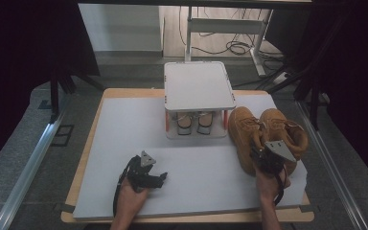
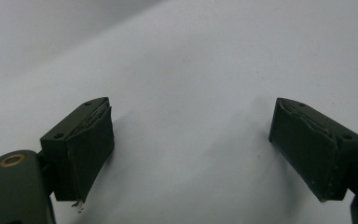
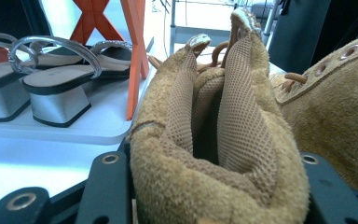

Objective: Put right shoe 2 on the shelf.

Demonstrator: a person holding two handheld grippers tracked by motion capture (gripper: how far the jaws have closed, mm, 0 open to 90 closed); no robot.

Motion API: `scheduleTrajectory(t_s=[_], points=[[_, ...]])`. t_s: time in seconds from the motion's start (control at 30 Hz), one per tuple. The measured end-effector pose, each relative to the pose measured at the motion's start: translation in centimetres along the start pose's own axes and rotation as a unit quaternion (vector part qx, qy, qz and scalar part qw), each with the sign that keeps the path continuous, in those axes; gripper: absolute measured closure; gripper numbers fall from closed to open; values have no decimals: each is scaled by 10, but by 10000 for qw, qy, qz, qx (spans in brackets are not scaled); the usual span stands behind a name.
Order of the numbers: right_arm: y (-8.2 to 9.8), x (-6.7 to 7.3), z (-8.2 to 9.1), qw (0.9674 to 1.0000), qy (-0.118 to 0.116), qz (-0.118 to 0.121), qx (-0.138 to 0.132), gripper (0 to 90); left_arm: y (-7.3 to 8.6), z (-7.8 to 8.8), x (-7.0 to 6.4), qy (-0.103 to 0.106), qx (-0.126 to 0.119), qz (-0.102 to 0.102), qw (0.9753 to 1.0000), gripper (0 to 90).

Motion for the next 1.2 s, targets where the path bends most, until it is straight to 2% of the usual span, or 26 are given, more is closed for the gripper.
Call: scheduleTrajectory(t_s=[0.2, 0.37, 0.6, 0.87, 1.2], points=[[-4, 2, 6, 10000, -23, -6, -96, 535, 0, 0, 0, -1, -1, 1, 10000, 136], [-8, 2, 13, 9996, -73, -144, -227, 534, 0, 0, 0, 0, -1, 2, 10000, 136], [-22, 1, 21, 9987, -77, -216, -451, 534, 0, 0, 0, -3, -18, 22, 10000, 136], [-40, 0, 31, 9972, -68, -139, -728, 536, 0, 0, 0, -4, -19, 24, 10000, 136], [-59, 0, 39, 9956, -35, -166, -920, 535, 0, 0, 0, 5, -1, 5, 10000, 136]])
Point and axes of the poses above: each handheld gripper's, and its own axes: z roughly backward along the jaws, y roughly out of its underside, x roughly to its left, the point moved 5 cm from there along -z, roughly forward along the jaws, and after that the axes turned 5 degrees about -z, right-handed, at the moved point
